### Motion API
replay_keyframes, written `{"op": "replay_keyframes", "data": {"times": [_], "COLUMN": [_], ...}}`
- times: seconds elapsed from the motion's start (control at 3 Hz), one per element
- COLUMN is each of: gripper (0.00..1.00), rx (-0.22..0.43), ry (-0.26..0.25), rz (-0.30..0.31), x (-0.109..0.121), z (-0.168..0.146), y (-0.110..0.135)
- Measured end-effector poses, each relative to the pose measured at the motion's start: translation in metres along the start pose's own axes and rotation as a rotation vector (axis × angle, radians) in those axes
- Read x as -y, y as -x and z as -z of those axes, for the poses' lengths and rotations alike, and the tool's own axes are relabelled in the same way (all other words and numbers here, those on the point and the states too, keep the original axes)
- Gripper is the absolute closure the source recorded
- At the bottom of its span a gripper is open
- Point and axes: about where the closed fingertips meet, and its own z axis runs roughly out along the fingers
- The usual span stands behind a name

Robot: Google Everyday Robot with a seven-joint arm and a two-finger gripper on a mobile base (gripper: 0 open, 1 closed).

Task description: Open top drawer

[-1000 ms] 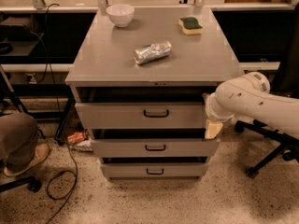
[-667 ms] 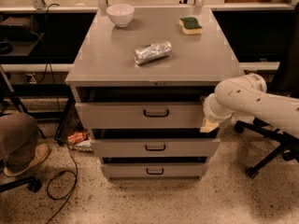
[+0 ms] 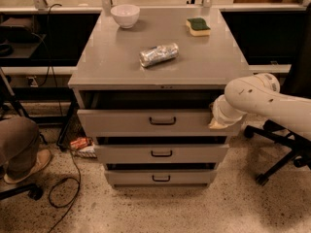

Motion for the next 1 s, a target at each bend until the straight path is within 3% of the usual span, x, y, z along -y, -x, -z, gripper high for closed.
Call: {"op": "replay_keyframes", "data": {"times": [0.33,0.67,1.0], "gripper": [1.0,1.0,1.0], "rx": [-0.003,-0.017,-0.017], "ry": [0.001,0.007,0.007], "rz": [-0.006,-0.037,-0.039], "x": [-0.002,-0.016,-0.017], "z": [0.004,0.014,0.015], "y": [0.0,-0.001,-0.001]}}
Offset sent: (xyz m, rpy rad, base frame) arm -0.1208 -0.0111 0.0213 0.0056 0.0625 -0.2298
